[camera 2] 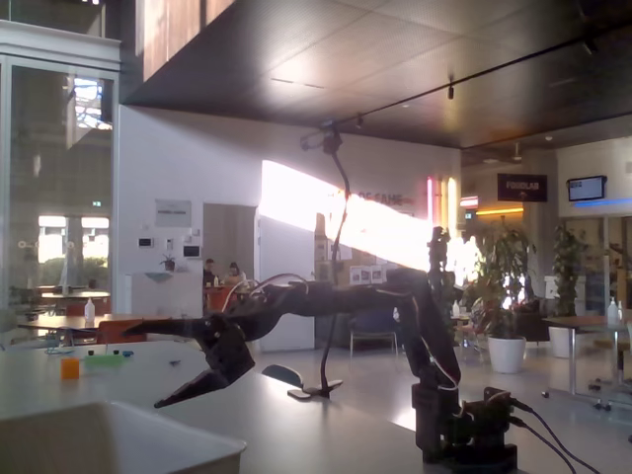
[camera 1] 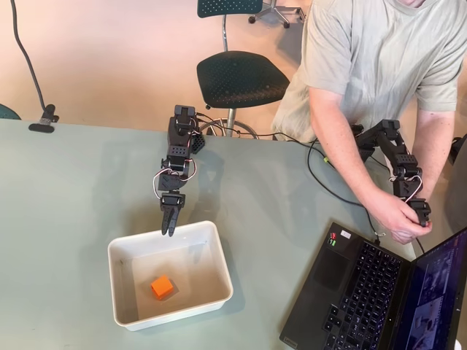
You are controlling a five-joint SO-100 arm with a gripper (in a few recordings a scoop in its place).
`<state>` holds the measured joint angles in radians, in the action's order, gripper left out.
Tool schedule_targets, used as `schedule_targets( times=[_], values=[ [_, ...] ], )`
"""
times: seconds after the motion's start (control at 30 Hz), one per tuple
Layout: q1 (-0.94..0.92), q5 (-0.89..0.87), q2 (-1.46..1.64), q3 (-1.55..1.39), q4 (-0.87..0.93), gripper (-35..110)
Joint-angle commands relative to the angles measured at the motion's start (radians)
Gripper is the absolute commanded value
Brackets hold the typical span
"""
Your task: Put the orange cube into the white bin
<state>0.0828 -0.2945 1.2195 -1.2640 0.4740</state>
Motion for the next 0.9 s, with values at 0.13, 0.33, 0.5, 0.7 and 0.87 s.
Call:
schedule_targets(
  times=[0.13,0.33,0.5,0.7,0.87],
  values=[
    [-0.025,-0.006,0.084,0.040,0.106,56],
    [-0.026,-0.005,0.132,0.034,0.132,46],
    [-0.026,-0.005,0.175,0.020,0.133,25],
    [-0.026,-0.005,0.224,-0.009,0.190,11],
    [-0.025,-0.003,0.298,-0.048,0.282,7]
  ],
)
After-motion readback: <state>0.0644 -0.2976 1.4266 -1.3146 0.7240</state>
